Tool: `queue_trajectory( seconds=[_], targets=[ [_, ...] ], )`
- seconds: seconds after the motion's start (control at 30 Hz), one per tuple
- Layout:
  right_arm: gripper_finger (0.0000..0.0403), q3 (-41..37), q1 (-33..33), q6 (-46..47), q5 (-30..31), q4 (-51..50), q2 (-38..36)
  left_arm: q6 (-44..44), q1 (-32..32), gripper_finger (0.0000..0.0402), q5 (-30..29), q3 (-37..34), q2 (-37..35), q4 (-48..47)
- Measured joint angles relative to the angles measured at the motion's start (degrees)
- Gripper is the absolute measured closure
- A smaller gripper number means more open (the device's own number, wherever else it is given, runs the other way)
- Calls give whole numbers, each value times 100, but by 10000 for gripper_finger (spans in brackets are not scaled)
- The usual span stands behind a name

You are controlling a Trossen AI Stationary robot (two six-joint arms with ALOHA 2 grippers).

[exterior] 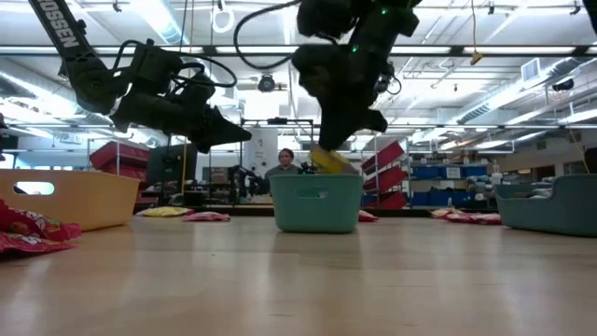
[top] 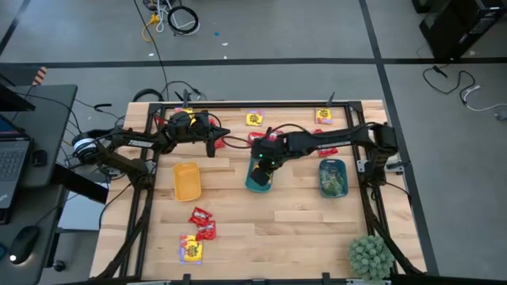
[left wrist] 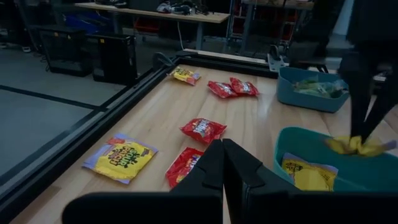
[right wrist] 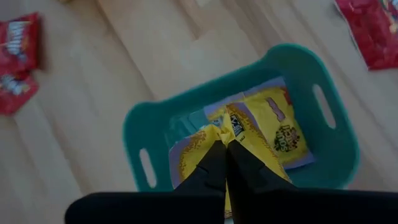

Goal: Sort candy
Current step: Put the yellow candy pack into the green bin

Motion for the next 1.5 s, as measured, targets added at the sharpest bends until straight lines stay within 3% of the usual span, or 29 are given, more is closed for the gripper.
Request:
queue_trajectory(
  seconds=[0.33,0.67,0.73,0.83,1.03,1.23,1.4,1.5],
  targets=[
    [384,2,2,288,-372,483,472,0,2,401,-4,0,-2,-20],
    [257,187,13,-389,-463,534,425,31,2,401,-2,0,0,-36],
    [246,212,14,-610,-462,535,420,33,2,401,-2,0,-1,-41],
    [269,194,46,-941,-462,550,505,55,2,401,-2,0,-1,-96],
    [391,114,56,-1265,-588,536,962,164,2,401,-4,0,-1,-224],
    [371,127,37,-1371,-488,584,1098,160,2,401,-53,0,-2,-348],
    [358,228,37,-1634,-353,605,611,157,1,401,-57,0,-2,-333],
    [337,260,6,-1824,60,374,193,157,0,401,-56,0,-2,-331]
  ],
)
